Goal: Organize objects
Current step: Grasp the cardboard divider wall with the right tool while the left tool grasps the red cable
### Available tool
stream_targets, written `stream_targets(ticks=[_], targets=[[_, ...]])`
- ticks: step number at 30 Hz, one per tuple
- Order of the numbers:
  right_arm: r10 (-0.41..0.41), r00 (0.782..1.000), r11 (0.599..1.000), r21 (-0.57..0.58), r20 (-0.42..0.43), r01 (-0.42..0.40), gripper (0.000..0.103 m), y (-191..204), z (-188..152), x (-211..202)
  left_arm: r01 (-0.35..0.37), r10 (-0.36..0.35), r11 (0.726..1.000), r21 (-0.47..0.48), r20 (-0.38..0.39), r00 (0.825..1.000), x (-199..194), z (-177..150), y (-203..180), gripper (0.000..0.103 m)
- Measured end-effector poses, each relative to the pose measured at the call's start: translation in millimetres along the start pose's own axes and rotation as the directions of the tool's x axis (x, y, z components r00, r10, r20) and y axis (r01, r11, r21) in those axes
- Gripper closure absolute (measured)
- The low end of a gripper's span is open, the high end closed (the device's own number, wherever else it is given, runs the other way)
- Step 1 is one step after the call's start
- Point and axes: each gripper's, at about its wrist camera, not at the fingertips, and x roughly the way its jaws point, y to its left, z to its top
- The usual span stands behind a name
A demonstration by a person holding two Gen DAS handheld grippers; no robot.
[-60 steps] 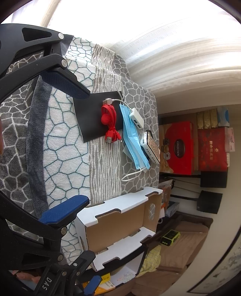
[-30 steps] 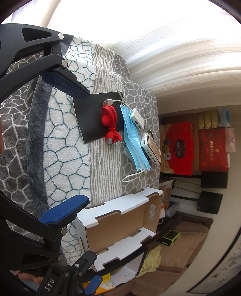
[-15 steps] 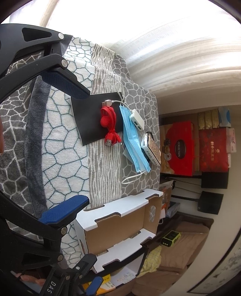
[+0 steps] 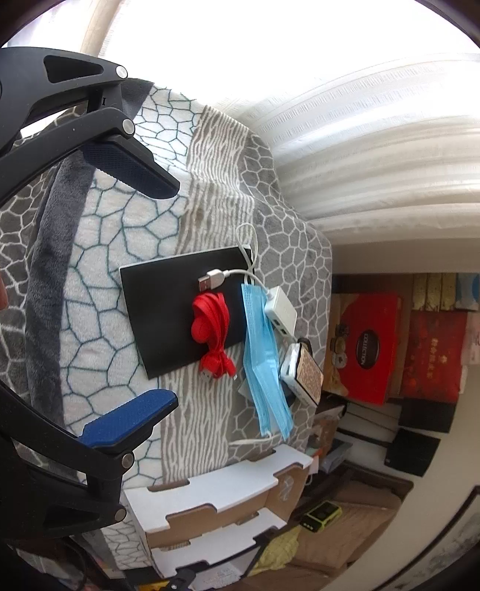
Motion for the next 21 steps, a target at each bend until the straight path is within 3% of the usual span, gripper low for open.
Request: stream_targets(ticks=[7, 12, 17, 21], targets=[[0.018, 0.996, 0.999, 0.029, -0.085, -0.015, 0.027, -19.4, 7.9, 31.5, -0.006, 0.005, 1.0, -0.027, -0.044, 0.999, 26.1, 1.1, 28.5, 0.0], [0.037, 0.989, 0.999, 0.032, -0.142, -0.032, 0.043, -20.0, 7.1, 48.6, 0.067, -0.069, 0.997, -0.029, -0.065, 0.996, 42.3, 2.2, 32.9, 0.0], [0.089, 0.977, 0.995, 0.071, -0.192, -0.076, 0.05, -24.3, 5.9, 60.1, 0.131, -0.13, 0.991, 0.03, -0.05, 0.99, 48.7, 12.6, 17.0, 0.0], [0.098, 0.97, 0.993, 0.087, -0.222, -0.08, 0.058, -28.5, 5.5, 65.2, 0.136, -0.13, 0.987, 0.083, -0.075, 0.989, 62.5, 22.5, 2.6, 0.013]])
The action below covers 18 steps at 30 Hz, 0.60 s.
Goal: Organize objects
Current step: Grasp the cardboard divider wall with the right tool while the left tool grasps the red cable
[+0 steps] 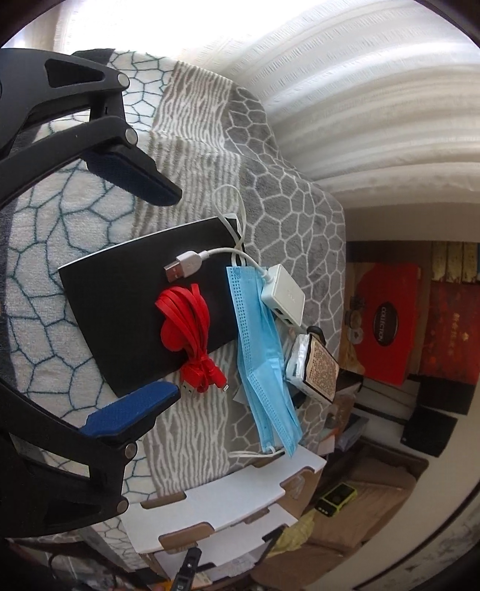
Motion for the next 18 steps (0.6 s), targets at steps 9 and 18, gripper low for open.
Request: stream_targets(ticks=[9, 18], targets=[[-0.073, 0.997, 0.997, -0.039, -0.009, 0.073, 0.075, 3.6, 3.2, 8.0, -0.016, 0.018, 0.993, 0.115, -0.021, 1.0, 21.9, -1.1, -17.1, 0.049], [-0.104, 0.994, 0.986, -0.125, 0.041, 0.108, 0.092, 16.4, -4.9, 6.4, 0.019, -0.019, 0.993, 0.118, 0.0, 1.0, 16.5, -3.2, -18.7, 0.068]])
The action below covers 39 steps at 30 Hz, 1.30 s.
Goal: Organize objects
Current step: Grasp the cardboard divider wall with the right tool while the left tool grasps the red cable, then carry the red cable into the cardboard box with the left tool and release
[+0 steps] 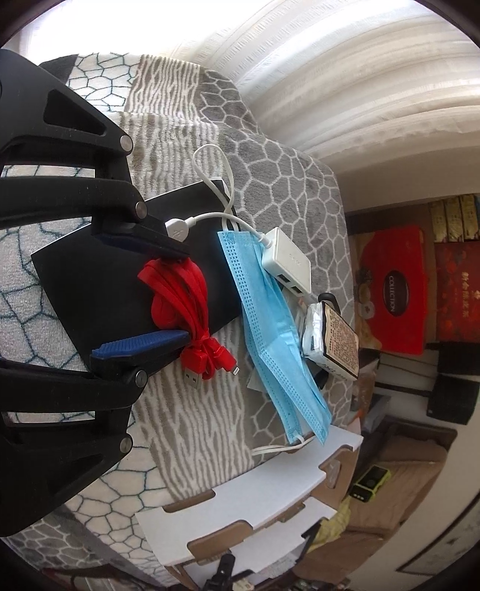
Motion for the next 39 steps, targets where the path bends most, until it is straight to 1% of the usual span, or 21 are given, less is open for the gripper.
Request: stream_targets(ticks=[3, 4, 6, 11, 13, 17, 21, 25, 29, 34, 39], targets=[[-0.004, 1.0, 0.999, -0.032, 0.016, 0.005, 0.091, 7.2, -5.0, -3.0, 0.034, -0.034, 0.999, -0.035, 0.006, 0.999, -7.7, 0.1, 4.4, 0.071], [-0.003, 1.0, 0.999, -0.044, 0.021, 0.004, 0.091, 9.4, -7.4, -3.9, 0.037, -0.037, 0.998, -0.042, 0.012, 0.999, -11.1, -0.1, 4.8, 0.089], [0.005, 1.0, 0.998, -0.06, 0.027, -0.003, 0.091, 13.5, -10.7, -5.6, 0.065, -0.064, 0.996, -0.058, 0.018, 0.998, -16.3, 0.4, 5.3, 0.089], [0.036, 0.999, 0.996, -0.085, 0.029, -0.033, 0.09, 22.9, -18.4, -11.5, 0.067, -0.066, 0.995, -0.074, 0.021, 0.998, -21.2, 2.2, 3.5, 0.089], [0.047, 0.998, 0.994, -0.096, 0.028, -0.044, 0.09, 26.7, -20.7, -13.3, 0.082, -0.08, 0.992, -0.091, 0.027, 0.996, -24.8, 2.8, 3.5, 0.089], [0.065, 0.998, 0.993, -0.095, 0.025, -0.063, 0.09, 28.9, -23.9, -14.9, 0.119, -0.112, 0.987, -0.112, 0.069, 0.991, -42.9, 6.8, 0.1, 0.089], [0.069, 0.997, 0.994, -0.085, 0.025, -0.066, 0.09, 28.8, -24.7, -14.3, 0.17, -0.155, 0.979, -0.113, 0.127, 0.98, -66.6, 15.9, -10.2, 0.089], [0.067, 0.997, 0.995, -0.078, 0.028, -0.065, 0.09, 29.6, -26.2, -14.6, 0.242, -0.226, 0.967, -0.084, 0.169, 0.959, -85.4, 25.5, -35.3, 0.089], [0.074, 0.997, 0.995, -0.069, 0.025, -0.072, 0.09, 28.8, -26.0, -13.7, 0.287, -0.28, 0.958, -0.018, 0.165, 0.946, -88.9, 33.8, -74.1, 0.089], [0.092, 0.996, 0.995, -0.049, 0.018, -0.091, 0.09, 25.6, -27.5, -12.5, 0.308, -0.312, 0.95, 0.052, 0.113, 0.943, -72.4, 34.6, -121.8, 0.089], [0.102, 0.995, 0.994, -0.037, 0.015, -0.102, 0.09, 24.6, -28.3, -12.1, 0.3, -0.305, 0.95, 0.085, 0.054, 0.951, -49.5, 29.7, -153.6, 0.089]])
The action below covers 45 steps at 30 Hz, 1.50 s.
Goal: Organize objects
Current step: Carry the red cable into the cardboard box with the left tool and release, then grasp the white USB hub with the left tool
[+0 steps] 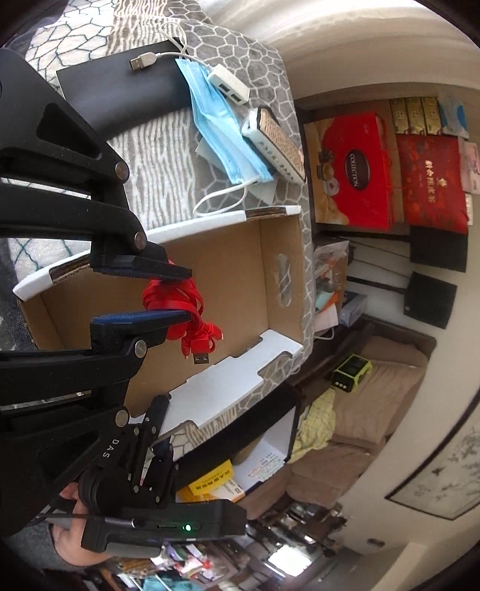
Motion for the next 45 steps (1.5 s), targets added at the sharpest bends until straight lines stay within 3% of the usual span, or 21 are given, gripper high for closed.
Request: stream_targets(ticks=[14, 21, 27, 32, 34, 39, 45], targets=[[0.009, 1.0, 1.0, 0.01, -0.009, -0.009, 0.088, -0.7, 0.4, 2.1, -0.061, 0.063, 0.997, 0.042, -0.07, 0.996, 36.2, -19.8, -15.5, 0.088], [0.033, 0.999, 0.999, 0.031, -0.027, -0.032, 0.079, -0.9, 2.7, 3.1, -0.041, 0.042, 0.999, 0.033, -0.015, 0.999, 11.7, -14.8, -9.6, 0.053], [0.041, 0.999, 0.997, 0.065, -0.019, -0.04, 0.065, -7.2, 4.9, -3.2, -0.109, 0.107, 0.994, 0.019, 0.066, 0.992, -24.8, -10.6, 9.1, 0.042], [0.051, 0.999, 0.994, 0.095, -0.003, -0.051, 0.065, -16.4, 6.8, -11.9, -0.166, 0.17, 0.985, -0.053, 0.08, 0.982, -44.9, -12.5, 45.7, 0.04], [0.059, 0.998, 0.993, 0.105, 0.001, -0.059, 0.064, -19.8, 7.8, -14.3, -0.184, 0.191, 0.979, -0.093, 0.083, 0.978, -50.0, -14.5, 64.0, 0.023], [0.073, 0.997, 0.989, 0.125, 0.013, -0.074, 0.046, -24.0, 8.8, -19.5, -0.232, 0.256, 0.951, -0.206, 0.095, 0.962, -63.5, -23.0, 108.2, 0.002], [0.092, 0.996, 0.989, 0.117, 0.019, -0.094, 0.03, -20.0, 11.1, -22.1, -0.284, 0.306, 0.92, -0.27, 0.044, 0.951, -69.1, -29.8, 149.0, 0.001]])
